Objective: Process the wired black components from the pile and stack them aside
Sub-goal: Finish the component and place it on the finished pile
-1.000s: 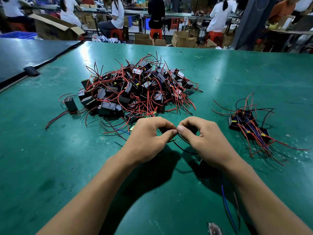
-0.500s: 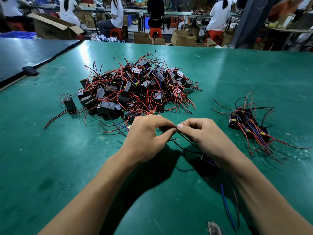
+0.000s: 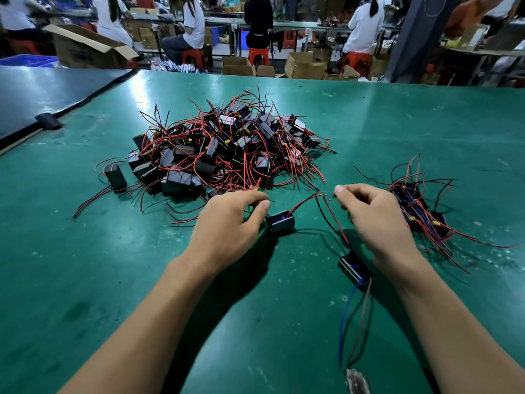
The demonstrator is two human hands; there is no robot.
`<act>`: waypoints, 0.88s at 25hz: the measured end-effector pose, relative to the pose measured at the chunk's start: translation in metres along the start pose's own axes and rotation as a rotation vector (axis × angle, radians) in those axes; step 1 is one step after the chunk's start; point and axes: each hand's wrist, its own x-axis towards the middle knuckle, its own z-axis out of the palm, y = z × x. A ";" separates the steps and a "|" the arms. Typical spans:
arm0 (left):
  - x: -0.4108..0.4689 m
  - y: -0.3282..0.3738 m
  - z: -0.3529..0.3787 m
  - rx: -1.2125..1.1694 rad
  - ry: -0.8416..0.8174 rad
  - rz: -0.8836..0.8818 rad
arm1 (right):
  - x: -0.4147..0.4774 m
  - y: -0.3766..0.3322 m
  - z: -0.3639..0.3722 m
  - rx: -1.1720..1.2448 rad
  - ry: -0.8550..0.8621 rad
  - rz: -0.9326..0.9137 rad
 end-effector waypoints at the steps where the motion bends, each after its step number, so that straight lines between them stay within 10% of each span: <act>1: 0.000 0.000 0.001 0.053 -0.030 0.016 | 0.001 -0.003 -0.003 0.049 0.040 -0.022; 4: -0.001 0.002 0.002 0.096 -0.057 0.013 | -0.005 -0.018 -0.012 0.156 -0.078 -0.168; 9: -0.004 0.006 0.003 0.044 -0.053 -0.002 | -0.024 -0.026 -0.008 -0.252 -0.892 0.006; 14: -0.002 0.009 0.005 0.017 -0.115 0.022 | -0.013 -0.012 -0.003 -0.755 -0.661 -0.118; 22: -0.001 0.018 0.017 -0.546 -0.262 -0.261 | -0.009 -0.006 -0.001 -0.620 -0.398 -0.162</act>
